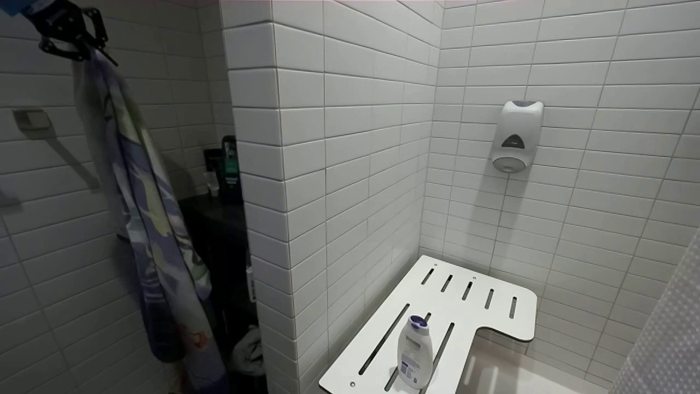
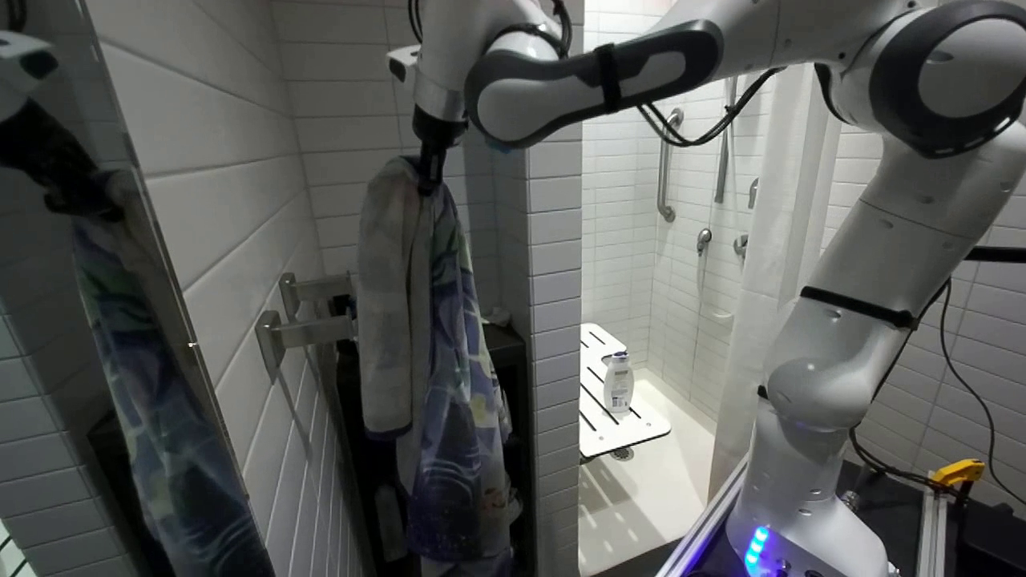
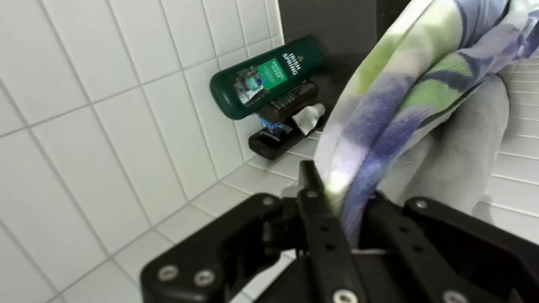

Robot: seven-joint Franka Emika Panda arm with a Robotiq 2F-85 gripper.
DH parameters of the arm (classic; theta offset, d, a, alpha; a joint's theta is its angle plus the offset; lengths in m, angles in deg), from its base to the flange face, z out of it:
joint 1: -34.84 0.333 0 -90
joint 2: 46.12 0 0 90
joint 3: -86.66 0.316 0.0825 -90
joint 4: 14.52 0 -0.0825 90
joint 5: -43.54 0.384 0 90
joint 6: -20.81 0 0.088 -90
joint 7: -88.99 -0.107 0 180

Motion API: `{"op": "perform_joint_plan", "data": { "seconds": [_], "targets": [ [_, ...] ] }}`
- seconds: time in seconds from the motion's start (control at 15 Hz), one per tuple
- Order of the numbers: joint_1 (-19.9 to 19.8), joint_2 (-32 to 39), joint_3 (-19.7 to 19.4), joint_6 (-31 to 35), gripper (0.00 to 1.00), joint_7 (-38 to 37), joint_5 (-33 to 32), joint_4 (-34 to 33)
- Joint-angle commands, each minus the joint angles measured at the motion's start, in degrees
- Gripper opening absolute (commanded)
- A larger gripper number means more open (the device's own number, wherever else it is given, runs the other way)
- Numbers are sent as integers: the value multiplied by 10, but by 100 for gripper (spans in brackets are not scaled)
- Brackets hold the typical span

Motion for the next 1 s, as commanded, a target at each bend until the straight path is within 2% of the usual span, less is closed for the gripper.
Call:
{"op": "perform_joint_plan", "data": {
  "seconds": [0.0, 0.4, 0.93],
  "targets": [
    [-6, -26, 8, -15, 3, 10, -35, -40],
    [4, -47, 4, -5, 3, 29, -23, -48],
    [37, -6, 4, 23, 3, 74, 30, -47]
  ]
}}
